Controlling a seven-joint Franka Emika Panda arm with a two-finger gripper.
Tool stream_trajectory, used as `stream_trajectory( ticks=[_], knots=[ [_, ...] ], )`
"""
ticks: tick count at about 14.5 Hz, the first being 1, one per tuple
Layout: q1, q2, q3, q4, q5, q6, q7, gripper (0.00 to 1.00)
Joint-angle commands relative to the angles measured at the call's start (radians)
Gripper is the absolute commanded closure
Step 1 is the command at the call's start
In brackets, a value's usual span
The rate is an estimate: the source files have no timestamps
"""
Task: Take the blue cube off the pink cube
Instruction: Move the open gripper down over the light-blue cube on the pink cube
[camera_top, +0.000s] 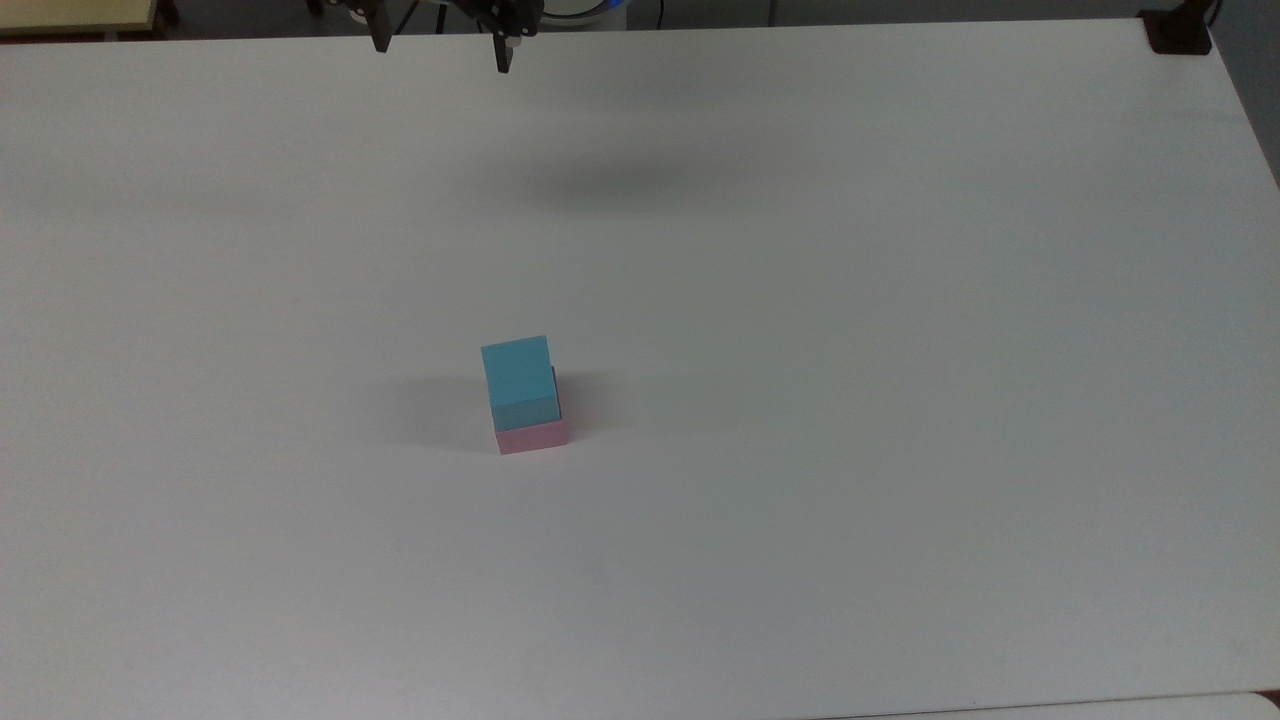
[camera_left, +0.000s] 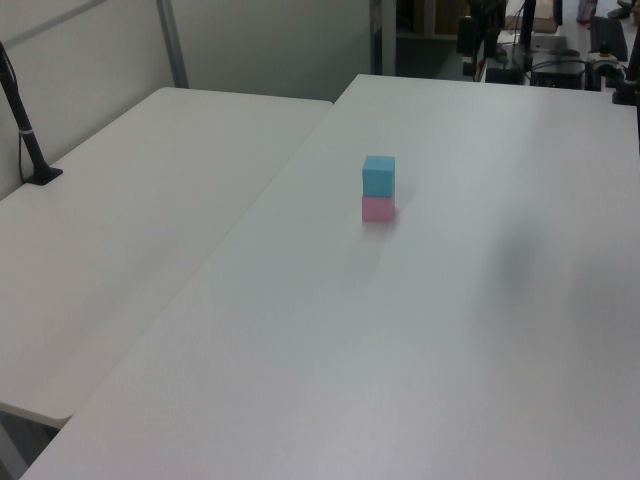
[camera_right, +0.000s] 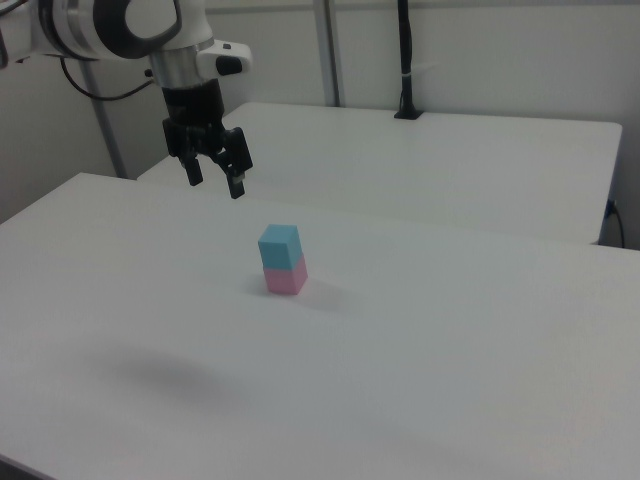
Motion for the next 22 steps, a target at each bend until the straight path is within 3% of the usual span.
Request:
stream_trajectory(
  ticks=[1,15,22],
  knots=[
    [-0.003,0.028,0.007,-0.016,-0.004,0.063,-0.017,0.00],
    [-0.017,0.205,-0.002,-0.006,0.025,0.468,-0.040,0.00],
    [-0.017,0.257,-0.002,-0.006,0.027,0.505,-0.086,0.00]
  ],
)
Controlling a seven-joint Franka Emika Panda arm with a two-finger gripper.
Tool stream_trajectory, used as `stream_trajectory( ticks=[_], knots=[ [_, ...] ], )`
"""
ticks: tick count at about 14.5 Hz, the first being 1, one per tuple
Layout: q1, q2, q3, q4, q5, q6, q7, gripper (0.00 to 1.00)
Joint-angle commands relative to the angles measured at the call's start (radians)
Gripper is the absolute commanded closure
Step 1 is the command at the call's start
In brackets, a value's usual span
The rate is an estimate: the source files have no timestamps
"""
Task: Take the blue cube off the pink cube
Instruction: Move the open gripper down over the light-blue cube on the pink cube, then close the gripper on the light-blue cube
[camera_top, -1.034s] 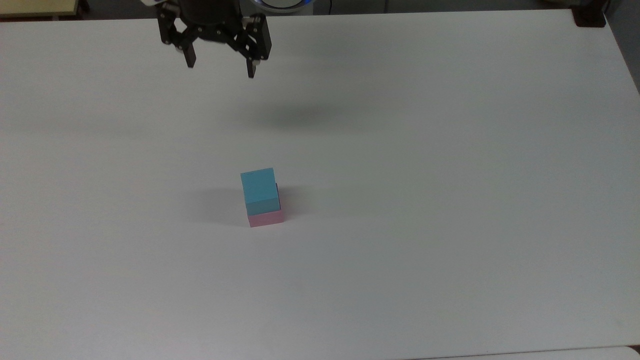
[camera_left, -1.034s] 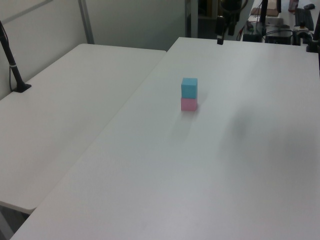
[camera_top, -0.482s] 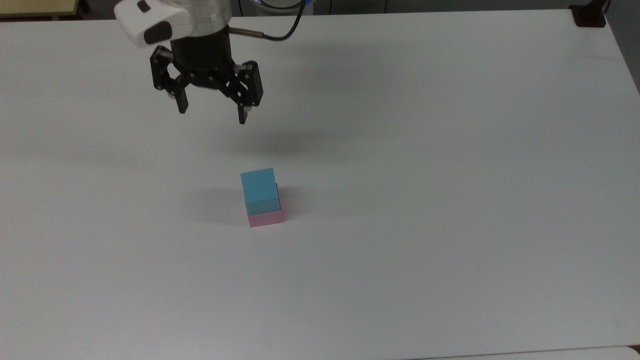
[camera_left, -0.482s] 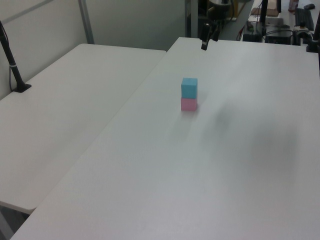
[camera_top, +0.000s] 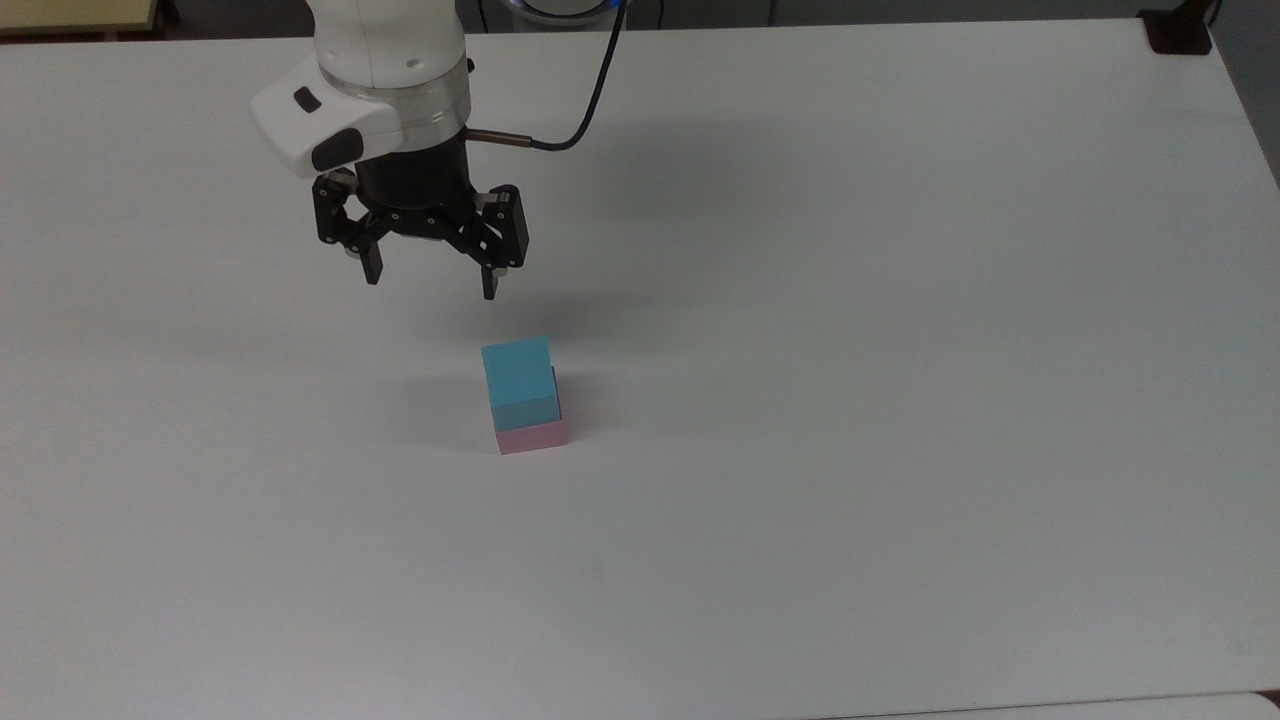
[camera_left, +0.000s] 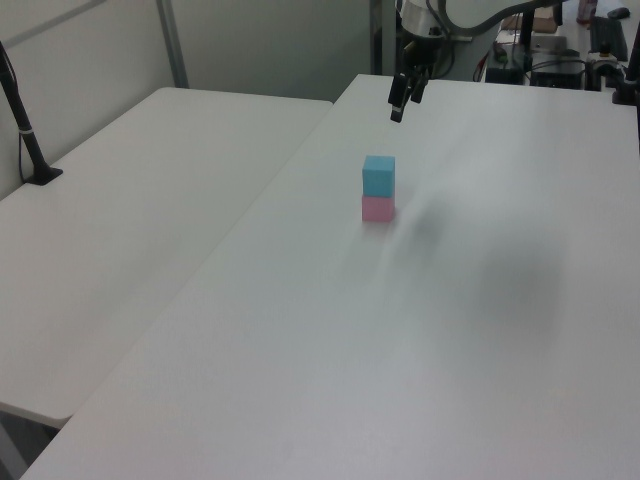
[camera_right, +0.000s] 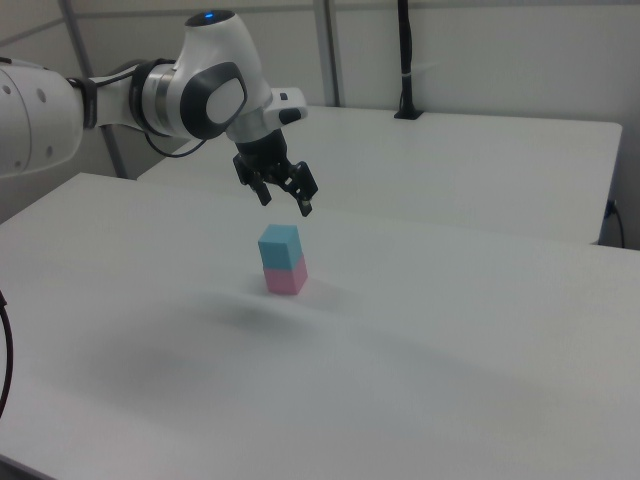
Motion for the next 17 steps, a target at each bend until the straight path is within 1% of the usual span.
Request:
stream_trajectory(
  ticks=[1,9,11,13,15,17],
  knots=[
    [-0.003,0.005,-0.002,-0.004,0.021,0.023,-0.030,0.00],
    [-0.003,0.033,-0.001,-0.004,0.021,0.026,-0.034,0.00],
    [0.009,0.092,0.005,0.018,0.017,0.027,-0.034,0.00],
    [0.041,0.122,0.011,0.016,0.021,0.102,-0.026,0.00],
    [0.058,0.167,0.011,0.018,0.014,0.127,-0.020,0.00],
    [0.069,0.195,0.010,0.018,0.012,0.194,-0.021,0.00]
  ],
)
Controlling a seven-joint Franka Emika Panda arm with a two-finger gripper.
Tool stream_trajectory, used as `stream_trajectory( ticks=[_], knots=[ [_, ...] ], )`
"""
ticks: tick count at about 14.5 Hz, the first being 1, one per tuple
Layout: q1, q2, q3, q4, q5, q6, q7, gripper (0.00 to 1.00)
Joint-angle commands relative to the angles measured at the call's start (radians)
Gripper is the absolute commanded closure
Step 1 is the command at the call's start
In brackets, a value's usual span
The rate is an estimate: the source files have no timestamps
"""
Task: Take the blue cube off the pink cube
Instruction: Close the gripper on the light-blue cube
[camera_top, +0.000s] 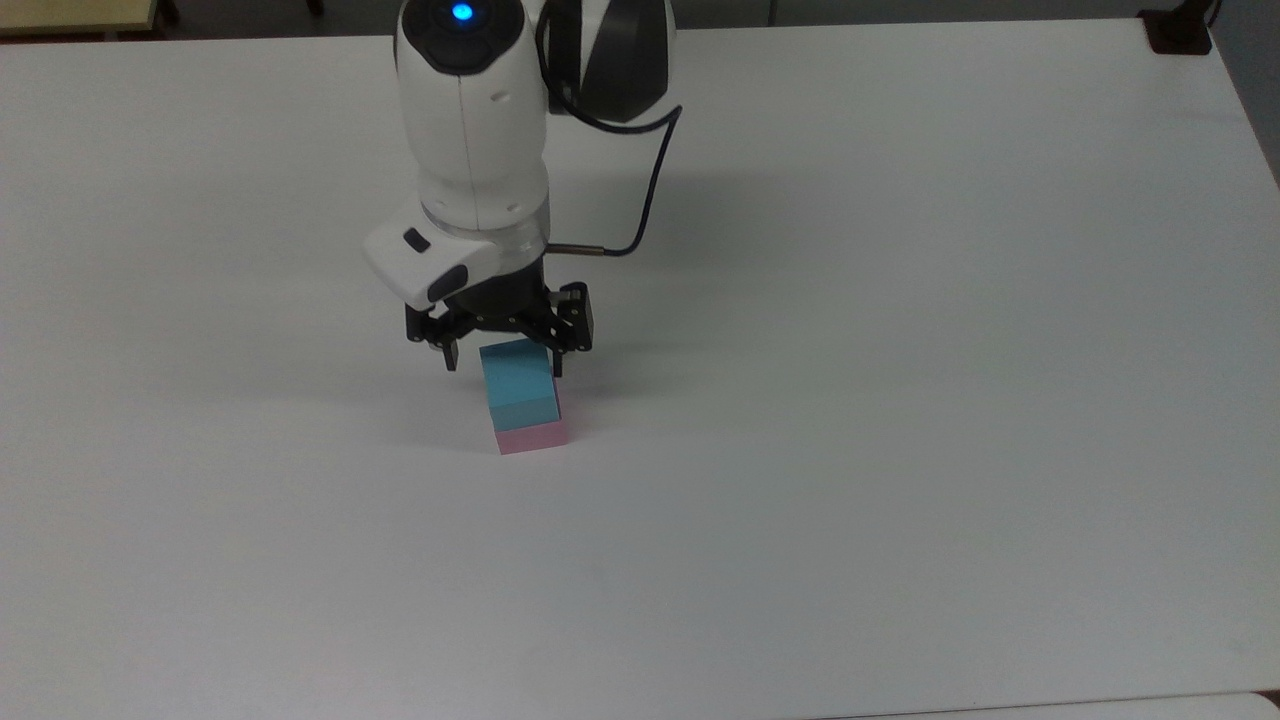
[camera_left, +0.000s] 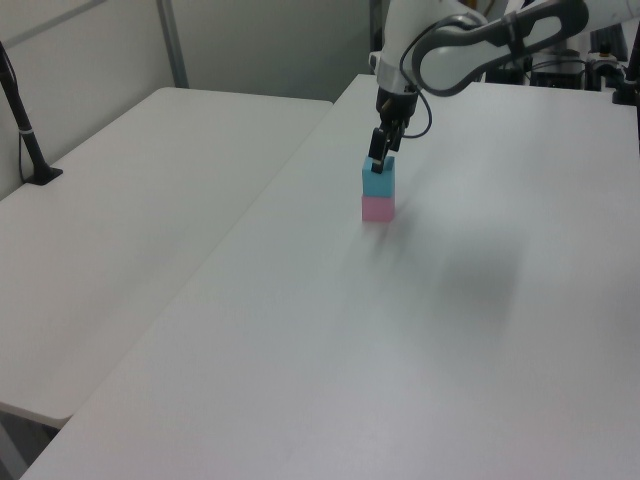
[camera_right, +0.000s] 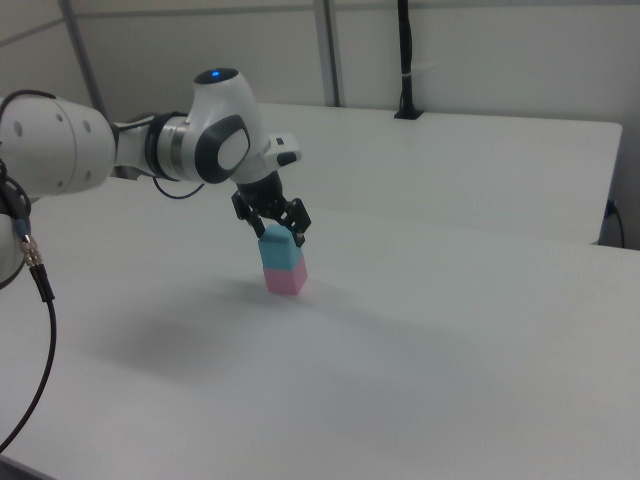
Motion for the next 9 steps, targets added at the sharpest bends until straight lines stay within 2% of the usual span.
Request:
stream_trajectory(
  ticks=[1,3,6,7,9],
  knots=[
    [0.026,0.036,-0.007,0.012,0.012,0.062,-0.014,0.00],
    [0.029,0.037,-0.007,0.012,0.012,0.062,-0.012,0.00],
    [0.029,0.033,-0.009,0.012,0.001,0.061,-0.024,0.52],
    [0.029,0.005,-0.009,0.011,0.006,0.052,-0.026,0.63],
    [0.029,-0.093,-0.007,-0.020,0.015,-0.035,-0.023,0.62]
  ],
)
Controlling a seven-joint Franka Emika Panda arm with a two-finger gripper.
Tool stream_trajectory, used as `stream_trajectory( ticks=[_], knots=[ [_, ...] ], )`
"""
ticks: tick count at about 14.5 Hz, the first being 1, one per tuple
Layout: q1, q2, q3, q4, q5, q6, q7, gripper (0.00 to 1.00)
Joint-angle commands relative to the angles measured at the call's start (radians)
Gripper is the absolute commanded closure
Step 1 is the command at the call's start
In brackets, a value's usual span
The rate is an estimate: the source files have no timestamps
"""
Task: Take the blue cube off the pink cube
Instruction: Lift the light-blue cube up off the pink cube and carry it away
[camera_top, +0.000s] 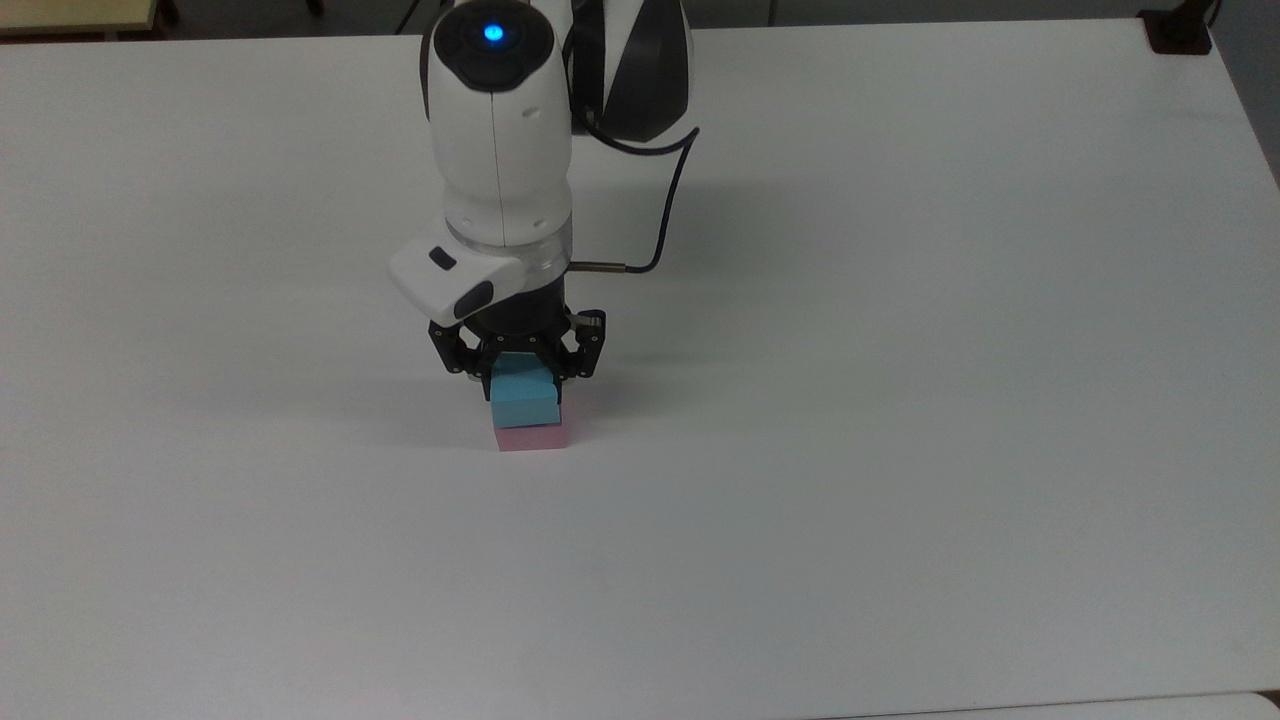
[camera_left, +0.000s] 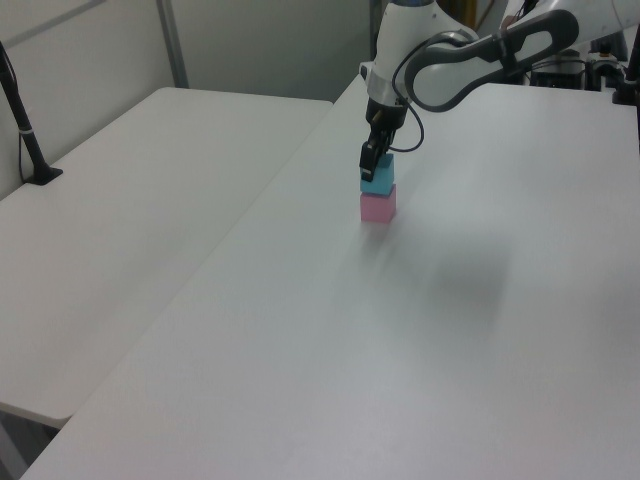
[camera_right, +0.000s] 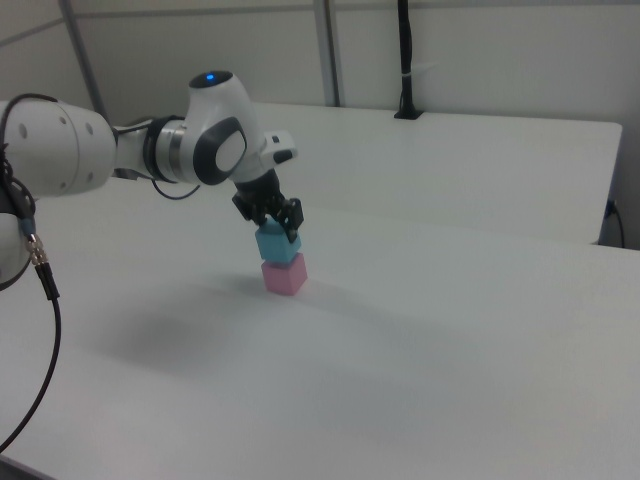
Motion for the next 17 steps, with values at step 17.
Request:
stream_trajectory(
  ticks=[17],
  knots=[
    [-0.112,-0.458,0.095,-0.616,-0.017,-0.244,-0.085,0.57]
  ],
)
